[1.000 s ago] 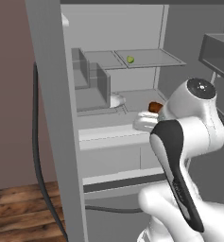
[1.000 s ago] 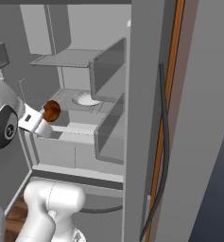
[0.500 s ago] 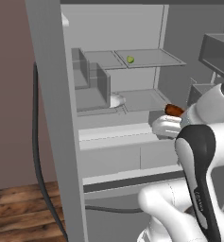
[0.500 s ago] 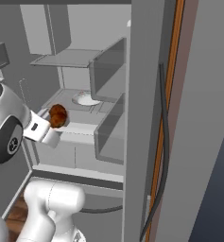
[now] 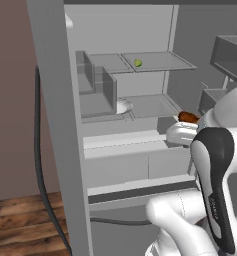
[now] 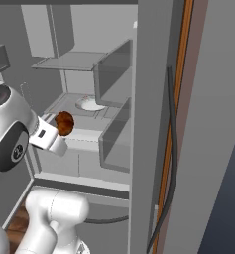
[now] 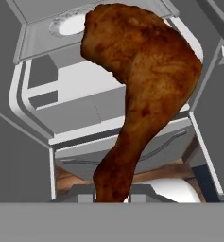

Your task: Retrieve the chicken drumstick from the fridge and place it on the cutting board.

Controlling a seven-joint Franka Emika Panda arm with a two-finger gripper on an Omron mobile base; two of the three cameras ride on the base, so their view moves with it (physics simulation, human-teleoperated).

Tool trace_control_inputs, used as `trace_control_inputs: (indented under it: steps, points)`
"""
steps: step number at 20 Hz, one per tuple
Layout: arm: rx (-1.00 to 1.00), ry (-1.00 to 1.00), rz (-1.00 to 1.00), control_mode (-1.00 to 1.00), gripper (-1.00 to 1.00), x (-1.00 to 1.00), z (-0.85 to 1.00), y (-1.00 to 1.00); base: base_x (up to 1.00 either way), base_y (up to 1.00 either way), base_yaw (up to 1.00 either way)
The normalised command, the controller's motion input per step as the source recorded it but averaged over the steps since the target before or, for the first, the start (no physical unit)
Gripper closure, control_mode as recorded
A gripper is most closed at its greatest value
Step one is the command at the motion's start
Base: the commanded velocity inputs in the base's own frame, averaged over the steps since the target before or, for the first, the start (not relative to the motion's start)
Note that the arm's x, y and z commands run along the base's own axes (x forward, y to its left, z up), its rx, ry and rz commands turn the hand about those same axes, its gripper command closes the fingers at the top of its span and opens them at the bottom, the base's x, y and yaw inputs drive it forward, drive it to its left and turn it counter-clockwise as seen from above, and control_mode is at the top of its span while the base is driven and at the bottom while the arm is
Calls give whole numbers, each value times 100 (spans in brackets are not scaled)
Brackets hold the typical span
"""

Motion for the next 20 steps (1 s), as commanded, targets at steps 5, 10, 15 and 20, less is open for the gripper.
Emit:
trace_control_inputs:
  steps: [5, 10, 15, 20]
  points:
    - [0, 0, 0, -100, 100, 0, 0, 0, 0, 0, 0]
    - [0, 0, 0, -100, 100, -7, 0, 0, 0, 0, 0]
    - [0, 0, 0, 100, 100, 0, 0, 0, -48, 6, 0]
    - [0, 0, 0, 100, 100, 0, 0, 0, -66, 18, 0]
